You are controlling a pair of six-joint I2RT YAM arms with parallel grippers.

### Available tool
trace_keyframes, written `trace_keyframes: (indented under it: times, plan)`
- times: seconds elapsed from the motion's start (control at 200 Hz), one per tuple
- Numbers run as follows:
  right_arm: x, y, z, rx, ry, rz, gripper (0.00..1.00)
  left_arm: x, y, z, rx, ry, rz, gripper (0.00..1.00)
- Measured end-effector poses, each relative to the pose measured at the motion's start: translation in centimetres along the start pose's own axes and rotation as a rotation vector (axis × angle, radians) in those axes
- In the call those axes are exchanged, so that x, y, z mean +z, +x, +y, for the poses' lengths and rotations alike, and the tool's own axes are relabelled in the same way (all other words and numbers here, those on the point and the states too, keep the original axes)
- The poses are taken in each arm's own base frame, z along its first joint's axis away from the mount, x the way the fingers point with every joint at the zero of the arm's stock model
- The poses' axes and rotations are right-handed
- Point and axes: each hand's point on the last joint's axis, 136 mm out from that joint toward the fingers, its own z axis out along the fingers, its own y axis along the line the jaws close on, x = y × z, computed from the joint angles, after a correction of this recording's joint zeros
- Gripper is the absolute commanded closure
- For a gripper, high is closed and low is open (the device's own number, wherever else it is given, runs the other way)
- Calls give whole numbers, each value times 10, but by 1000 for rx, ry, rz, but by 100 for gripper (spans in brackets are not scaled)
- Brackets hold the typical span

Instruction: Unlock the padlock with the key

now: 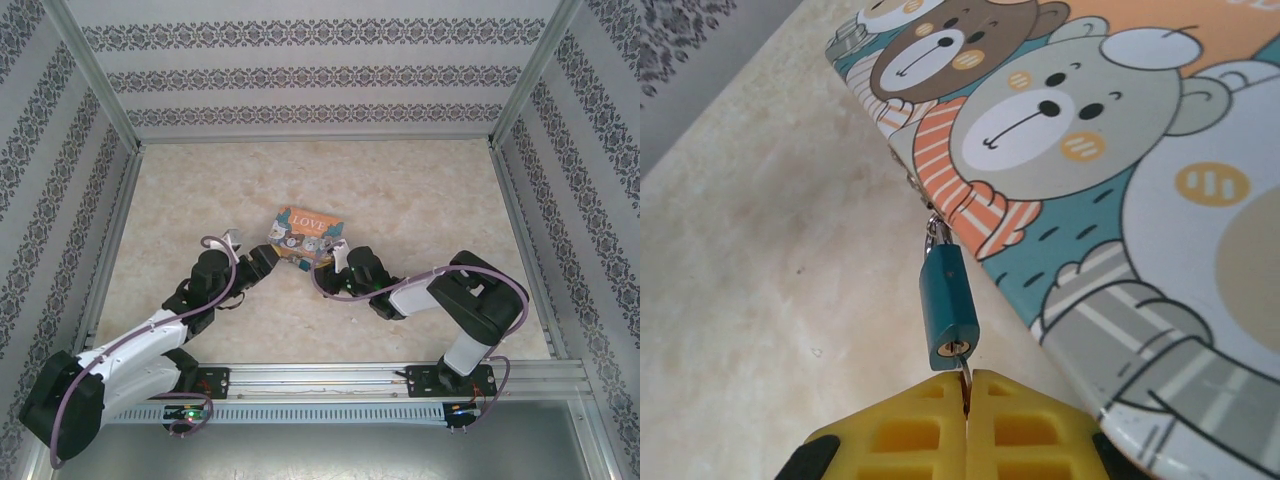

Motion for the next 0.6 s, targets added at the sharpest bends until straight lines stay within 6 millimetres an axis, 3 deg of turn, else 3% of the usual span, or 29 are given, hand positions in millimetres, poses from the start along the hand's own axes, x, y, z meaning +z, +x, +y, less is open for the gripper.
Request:
trace_keyframes:
  times: [0.305, 0.495, 0.6]
  plan:
    - [1, 3, 4, 176, -47, 66, 100, 10, 11, 29, -119, -95, 33, 40]
    - [0, 7, 9, 210, -71, 92, 100, 14, 20, 37, -168, -123, 52, 41]
    - [0, 8, 9, 215, -75, 97, 100, 17, 25, 40, -186, -133, 66, 46]
